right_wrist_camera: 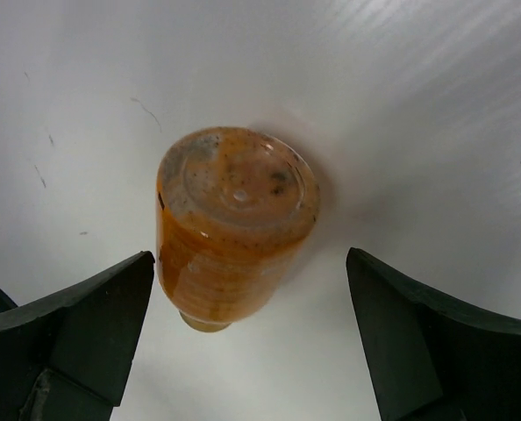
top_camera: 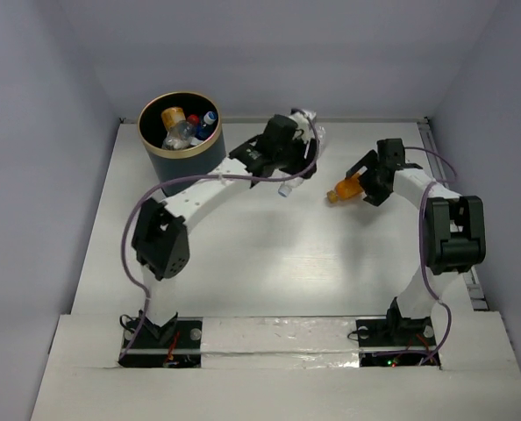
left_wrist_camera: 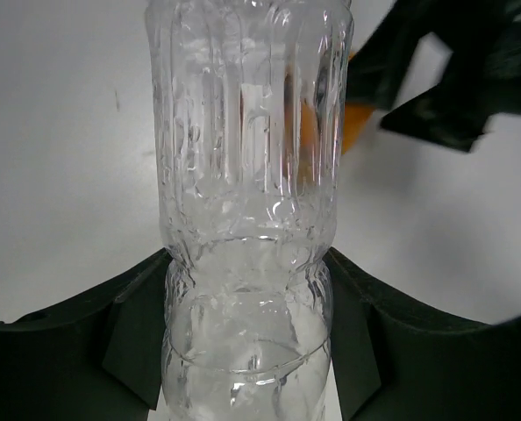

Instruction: Put the plastic bottles in the bin

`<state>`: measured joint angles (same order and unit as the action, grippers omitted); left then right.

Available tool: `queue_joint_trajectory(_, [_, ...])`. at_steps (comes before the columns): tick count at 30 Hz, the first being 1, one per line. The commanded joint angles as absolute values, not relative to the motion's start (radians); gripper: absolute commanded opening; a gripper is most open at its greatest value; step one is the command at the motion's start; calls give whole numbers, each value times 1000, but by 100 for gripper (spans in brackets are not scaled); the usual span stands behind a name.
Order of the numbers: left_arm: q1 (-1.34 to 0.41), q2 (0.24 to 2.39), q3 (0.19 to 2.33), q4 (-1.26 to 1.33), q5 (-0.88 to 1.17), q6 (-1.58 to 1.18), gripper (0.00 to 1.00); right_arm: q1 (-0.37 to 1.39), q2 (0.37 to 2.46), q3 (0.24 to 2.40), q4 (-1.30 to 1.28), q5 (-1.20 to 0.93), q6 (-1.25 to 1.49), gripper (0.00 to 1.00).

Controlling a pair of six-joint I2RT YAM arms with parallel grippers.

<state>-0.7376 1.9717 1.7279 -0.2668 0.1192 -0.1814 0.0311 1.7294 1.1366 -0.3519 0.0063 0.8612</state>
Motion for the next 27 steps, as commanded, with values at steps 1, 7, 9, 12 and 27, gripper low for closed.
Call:
queue_joint_trajectory(1, [-712,1787,1805,-230,110,-224,36,23,1784,1248,-402,-3,853,95])
queue_joint_trajectory(7, [-524,1632,1824,-253,141,-336,36,23,1888,1397,-506,-11,779,84])
queue_joint_trajectory(9, [-451,1576,1798,-255,129,-357,36,23,1937,1471,-575,-15,756,82])
queue_joint_trajectory(12, [-303,1545,1787,-265,161,-383,36,23,1979,1550,-646,-31,724,80])
queue_joint_trajectory(27, [-35,1591,1778,-146,-61,-292,34,23,1942,1519,-588,-91,594,41])
